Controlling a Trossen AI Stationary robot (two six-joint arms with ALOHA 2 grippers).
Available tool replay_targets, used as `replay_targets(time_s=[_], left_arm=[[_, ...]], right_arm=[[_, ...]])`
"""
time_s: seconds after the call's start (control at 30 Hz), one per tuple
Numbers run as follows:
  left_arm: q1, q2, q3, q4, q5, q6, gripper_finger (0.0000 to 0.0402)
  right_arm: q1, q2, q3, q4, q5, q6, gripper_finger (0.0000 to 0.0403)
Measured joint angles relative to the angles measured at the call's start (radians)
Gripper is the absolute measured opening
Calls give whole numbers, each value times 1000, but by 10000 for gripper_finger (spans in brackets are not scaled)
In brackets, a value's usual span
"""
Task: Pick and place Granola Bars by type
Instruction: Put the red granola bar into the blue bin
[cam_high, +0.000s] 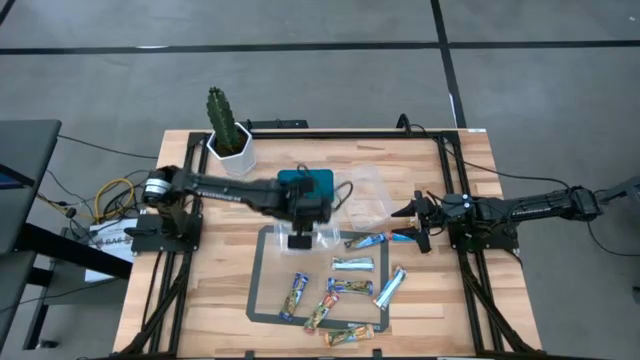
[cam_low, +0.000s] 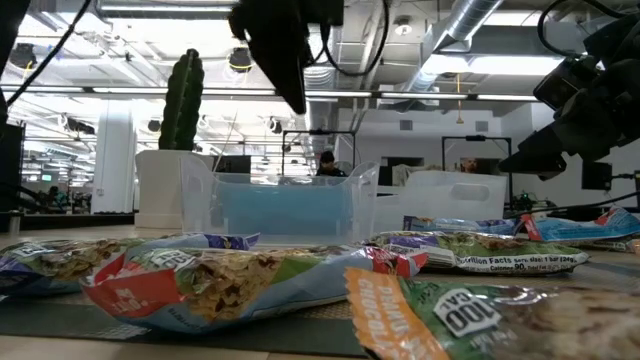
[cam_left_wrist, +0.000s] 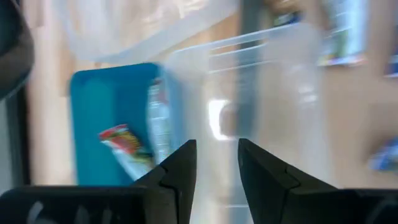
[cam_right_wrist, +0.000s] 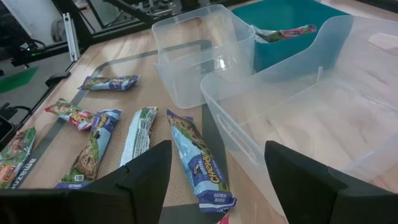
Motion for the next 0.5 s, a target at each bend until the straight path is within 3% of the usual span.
replay_targets(time_s=[0.5], left_arm=[[-347,-9,0,104,80,-539,112]], right_arm=[[0,0,0,0,0,0,249]])
